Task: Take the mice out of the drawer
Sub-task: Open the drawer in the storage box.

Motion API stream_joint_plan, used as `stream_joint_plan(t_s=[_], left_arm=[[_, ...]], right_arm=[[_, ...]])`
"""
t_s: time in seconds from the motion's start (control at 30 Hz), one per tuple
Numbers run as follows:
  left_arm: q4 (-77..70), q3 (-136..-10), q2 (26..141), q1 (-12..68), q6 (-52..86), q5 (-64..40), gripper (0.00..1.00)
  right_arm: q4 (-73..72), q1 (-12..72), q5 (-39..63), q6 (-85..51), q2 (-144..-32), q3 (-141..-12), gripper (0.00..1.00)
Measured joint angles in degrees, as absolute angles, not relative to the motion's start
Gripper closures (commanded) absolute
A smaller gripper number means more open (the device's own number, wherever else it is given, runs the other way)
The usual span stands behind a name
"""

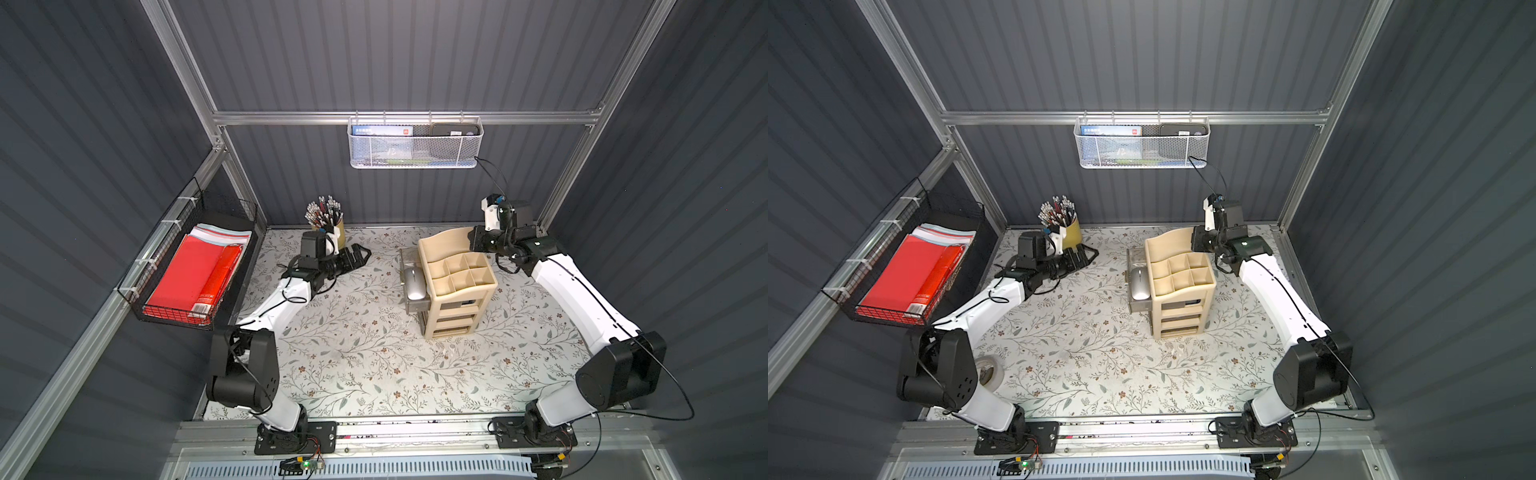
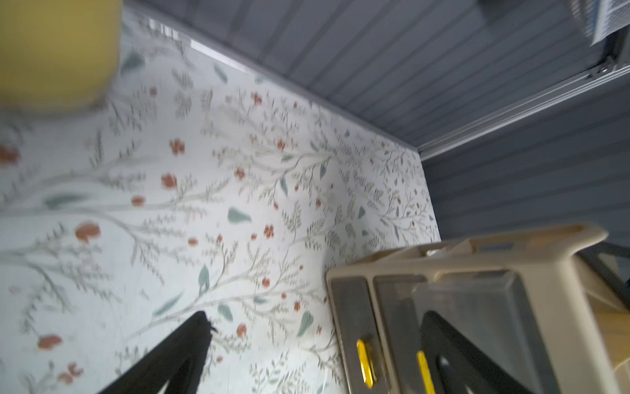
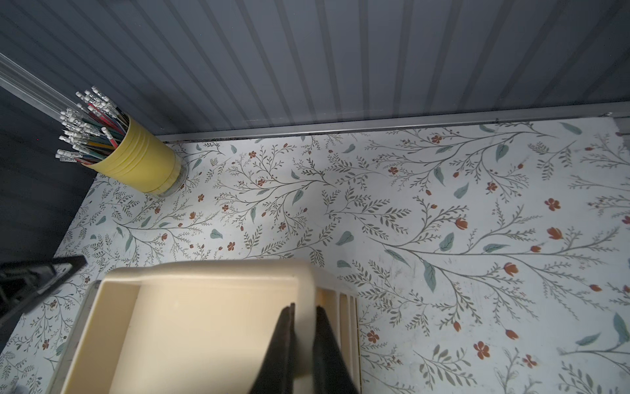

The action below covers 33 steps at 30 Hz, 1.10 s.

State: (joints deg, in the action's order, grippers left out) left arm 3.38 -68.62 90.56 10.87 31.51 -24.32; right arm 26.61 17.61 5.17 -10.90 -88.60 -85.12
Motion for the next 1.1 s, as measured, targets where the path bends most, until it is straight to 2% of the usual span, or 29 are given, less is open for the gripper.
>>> stream_joint_plan(t_s=[0.23, 0.43, 0.77, 1.1], left_arm=[[10.7, -88.3, 97.3, 22.1, 24.9, -11.1, 0.01], [19.5, -94.4, 104.9, 29.8, 22.9, -0.8, 0.01], [24.8, -96.2, 106.0, 32.1, 23.8, 11.3, 0.01], [28.8, -96.9, 102.7, 32.7, 24.4, 11.4, 0.01]], right_arm=[[26.6, 17.6, 5.2, -10.7, -88.6, -85.1, 1.00], [26.7, 17.6, 5.2, -10.7, -88.6, -85.1, 1.00], [26.7, 17.6, 5.6, -10.6, -88.8, -85.1, 1.00], [26.8, 17.6, 5.7, -10.5, -89.1, -85.4, 1.00]])
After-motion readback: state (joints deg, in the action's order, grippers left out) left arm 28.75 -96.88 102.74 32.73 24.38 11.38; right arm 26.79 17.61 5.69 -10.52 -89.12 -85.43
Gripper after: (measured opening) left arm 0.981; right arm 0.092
